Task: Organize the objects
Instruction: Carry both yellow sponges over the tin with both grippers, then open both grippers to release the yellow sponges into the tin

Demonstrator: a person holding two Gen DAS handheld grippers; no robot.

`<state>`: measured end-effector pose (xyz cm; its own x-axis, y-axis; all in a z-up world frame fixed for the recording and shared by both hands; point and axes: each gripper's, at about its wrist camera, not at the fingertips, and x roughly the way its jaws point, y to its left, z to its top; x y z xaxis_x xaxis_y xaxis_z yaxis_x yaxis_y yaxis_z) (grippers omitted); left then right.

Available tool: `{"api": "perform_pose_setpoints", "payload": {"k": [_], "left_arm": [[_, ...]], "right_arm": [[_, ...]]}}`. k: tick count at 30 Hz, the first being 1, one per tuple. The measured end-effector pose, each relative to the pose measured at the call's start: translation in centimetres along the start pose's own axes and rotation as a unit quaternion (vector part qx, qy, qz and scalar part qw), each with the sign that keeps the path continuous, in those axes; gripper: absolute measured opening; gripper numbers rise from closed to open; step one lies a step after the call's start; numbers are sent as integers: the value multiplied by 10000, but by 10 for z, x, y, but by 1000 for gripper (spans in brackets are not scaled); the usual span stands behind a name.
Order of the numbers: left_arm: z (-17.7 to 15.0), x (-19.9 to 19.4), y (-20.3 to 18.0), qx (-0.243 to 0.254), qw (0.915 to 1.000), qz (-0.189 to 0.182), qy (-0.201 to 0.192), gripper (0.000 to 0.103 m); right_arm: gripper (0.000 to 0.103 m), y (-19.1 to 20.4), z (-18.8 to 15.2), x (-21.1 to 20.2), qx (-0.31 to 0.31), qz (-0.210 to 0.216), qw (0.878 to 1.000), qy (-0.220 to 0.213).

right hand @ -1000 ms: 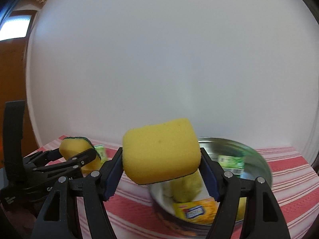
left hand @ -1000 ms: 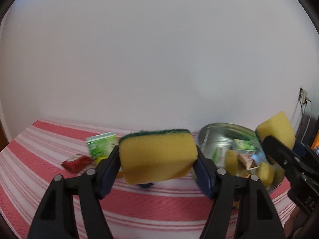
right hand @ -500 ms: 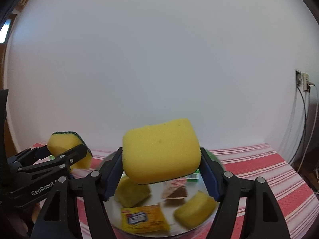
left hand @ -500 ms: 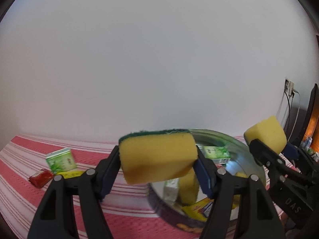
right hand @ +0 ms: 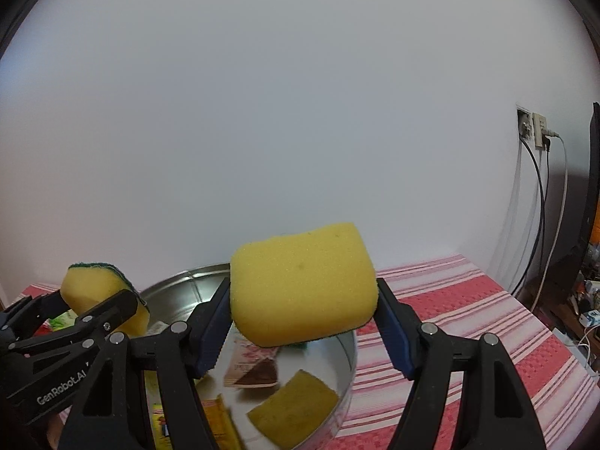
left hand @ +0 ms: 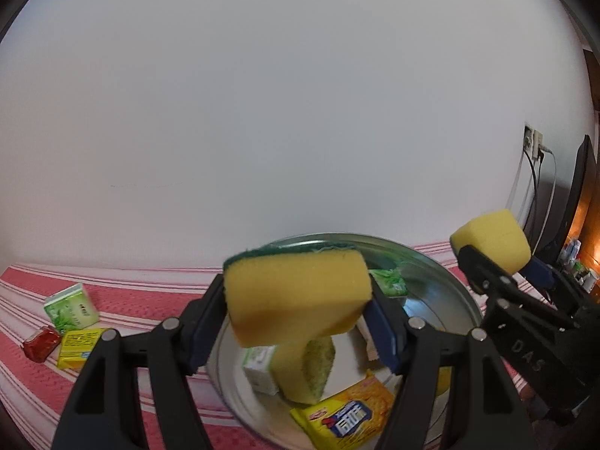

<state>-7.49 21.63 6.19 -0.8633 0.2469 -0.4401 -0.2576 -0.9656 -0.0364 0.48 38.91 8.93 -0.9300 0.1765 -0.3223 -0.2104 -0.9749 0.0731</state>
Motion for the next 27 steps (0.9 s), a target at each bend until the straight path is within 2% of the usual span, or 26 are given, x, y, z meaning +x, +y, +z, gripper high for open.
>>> {"api": "perform_pose_setpoints", "payload": {"k": [5,11,12,16,18,27], "left_arm": [[-3,10,3,65,9999,6,127,70],[-7,20,13,54,9994,-2,341,69],[-8,22,15,66,9993,9,377,69],[-12,28,23,55,9986,54,515,69],[-10,39,22,62,9984,73,548,69],[-12,43,30,80,9981,224,566,69]], "right_arm": [[73,-1,-2,13,-37,-138,9998,128],[73,-2,-2,27,-69,-145,9994,311],[73,-18,-2,36,-88,-143,9993,335],[73,-15,-4,39,-216,-113,9985,485],[73,-15,-5,42,-243,-110,9982,537],[73,-19,-4,44,-301,47,9970,708]]}}
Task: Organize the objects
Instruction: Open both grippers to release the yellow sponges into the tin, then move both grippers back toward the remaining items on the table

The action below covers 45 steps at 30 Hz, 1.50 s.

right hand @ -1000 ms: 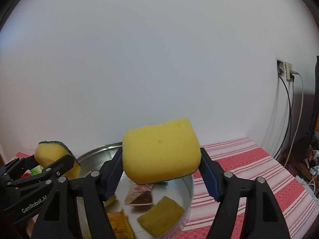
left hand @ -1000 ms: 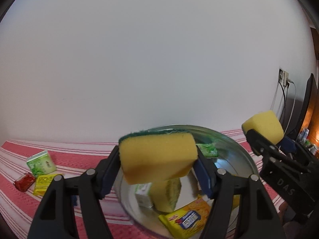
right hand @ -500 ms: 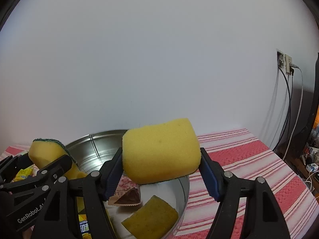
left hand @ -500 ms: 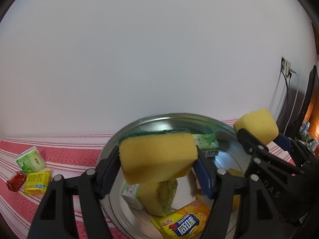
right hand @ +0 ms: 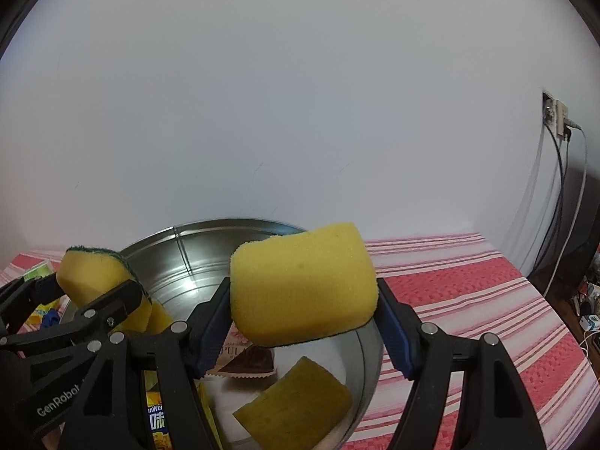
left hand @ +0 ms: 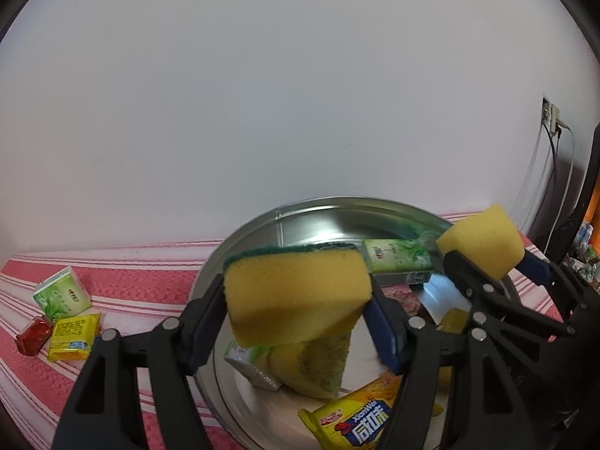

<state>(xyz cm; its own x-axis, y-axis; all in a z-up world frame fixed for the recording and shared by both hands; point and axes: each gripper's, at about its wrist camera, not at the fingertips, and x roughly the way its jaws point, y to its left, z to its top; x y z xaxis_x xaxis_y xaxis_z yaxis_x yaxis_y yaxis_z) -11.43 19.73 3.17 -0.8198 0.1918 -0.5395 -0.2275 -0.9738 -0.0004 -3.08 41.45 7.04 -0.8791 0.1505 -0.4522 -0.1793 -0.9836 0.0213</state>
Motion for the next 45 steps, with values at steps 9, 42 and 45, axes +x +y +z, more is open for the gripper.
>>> {"api": "perform_pose_setpoints", "payload": {"k": [9,42,45], "left_arm": [[5,-8,-4,-310,9995,66,64,103],[-18,-61,41,-452,9929,878,-664,103],[-26,-58,44,-453,9924,940,-656,103]], "right_arm": [[74,7,-5,10,-330,32,9987,398],[83,-21,-21,-66,1007,445,9901,-874],[83,-15,-24,-68,948,432,9908,-868]]}}
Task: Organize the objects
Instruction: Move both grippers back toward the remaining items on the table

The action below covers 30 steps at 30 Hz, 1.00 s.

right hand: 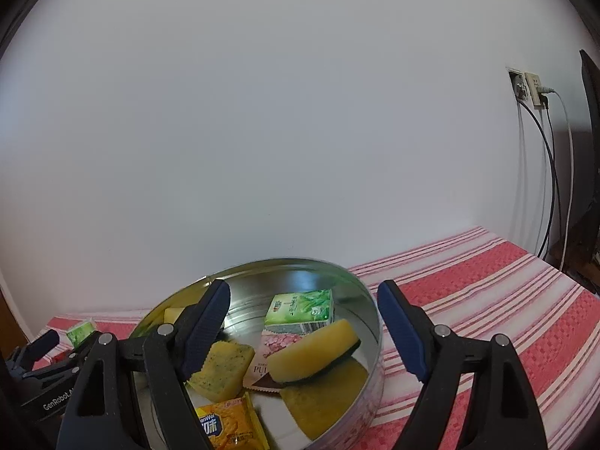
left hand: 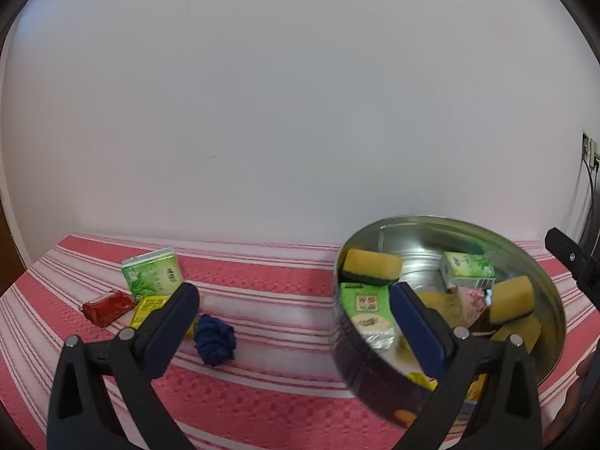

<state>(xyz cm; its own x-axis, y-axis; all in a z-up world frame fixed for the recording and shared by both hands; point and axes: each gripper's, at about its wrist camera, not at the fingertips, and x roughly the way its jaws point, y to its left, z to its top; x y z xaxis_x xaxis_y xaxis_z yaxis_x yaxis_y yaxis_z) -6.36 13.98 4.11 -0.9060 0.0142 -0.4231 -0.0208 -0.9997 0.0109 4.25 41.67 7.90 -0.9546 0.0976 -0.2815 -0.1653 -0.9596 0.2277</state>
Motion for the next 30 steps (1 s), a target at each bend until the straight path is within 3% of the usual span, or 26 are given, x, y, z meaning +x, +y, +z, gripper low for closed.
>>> {"api": "perform_pose_setpoints", "payload": {"k": [12,26,27,30], "left_arm": [[-12,-9,6,316,9987,320,-260,103],[-17,-18,21,197,9996,123,-183,103],[-17,-18,23,319,9989,-307,-180,103],[-18,-18,29,367,9987,-310,-182,103]], "right_arm": [[83,6,-9,-6,-54,-151,9998,-154],[83,35,-28,-25,-357,-221,9989,-232],[83,38,-29,-26,-354,-193,9989,-225],[83,47,-30,-30,-413,-138,9987,-252]]}}
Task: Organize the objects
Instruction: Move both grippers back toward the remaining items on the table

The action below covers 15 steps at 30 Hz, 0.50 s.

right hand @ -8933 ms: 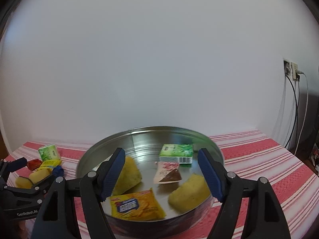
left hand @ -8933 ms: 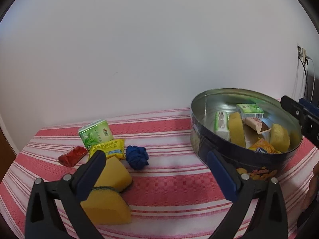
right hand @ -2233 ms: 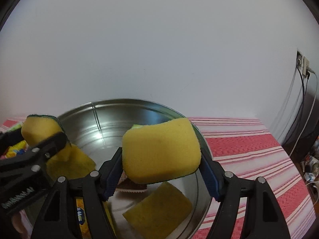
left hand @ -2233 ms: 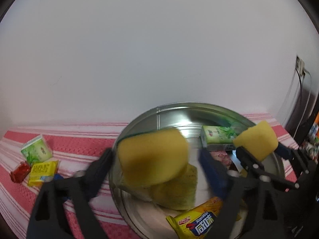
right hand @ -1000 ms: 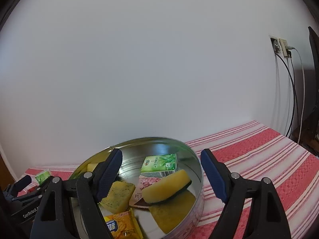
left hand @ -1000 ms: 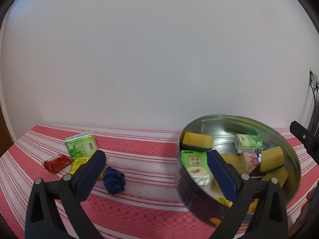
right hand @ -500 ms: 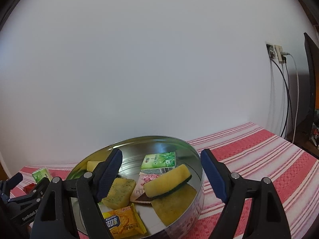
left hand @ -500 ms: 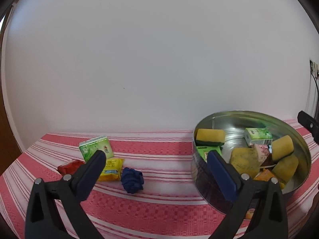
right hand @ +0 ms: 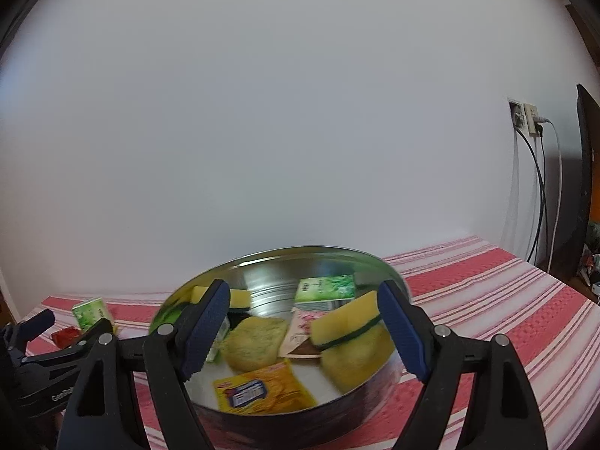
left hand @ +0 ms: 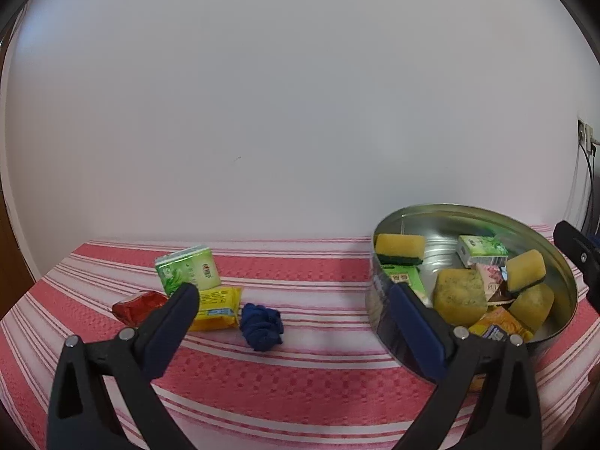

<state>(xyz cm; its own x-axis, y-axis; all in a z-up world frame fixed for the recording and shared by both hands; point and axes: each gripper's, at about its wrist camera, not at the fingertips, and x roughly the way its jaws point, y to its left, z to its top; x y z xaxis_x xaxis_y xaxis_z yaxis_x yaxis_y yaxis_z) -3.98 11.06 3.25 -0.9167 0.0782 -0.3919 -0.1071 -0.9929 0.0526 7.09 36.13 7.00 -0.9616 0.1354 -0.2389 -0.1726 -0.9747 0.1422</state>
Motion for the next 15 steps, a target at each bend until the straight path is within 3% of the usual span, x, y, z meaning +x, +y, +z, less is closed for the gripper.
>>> {"api": "perform_pose_setpoints", "payload": {"k": [15], "left_arm": [[-4,12,83,-213,9988,369,252,103]], "right_arm": [[83,69,-16,10,-265,767,9960,366]]}}
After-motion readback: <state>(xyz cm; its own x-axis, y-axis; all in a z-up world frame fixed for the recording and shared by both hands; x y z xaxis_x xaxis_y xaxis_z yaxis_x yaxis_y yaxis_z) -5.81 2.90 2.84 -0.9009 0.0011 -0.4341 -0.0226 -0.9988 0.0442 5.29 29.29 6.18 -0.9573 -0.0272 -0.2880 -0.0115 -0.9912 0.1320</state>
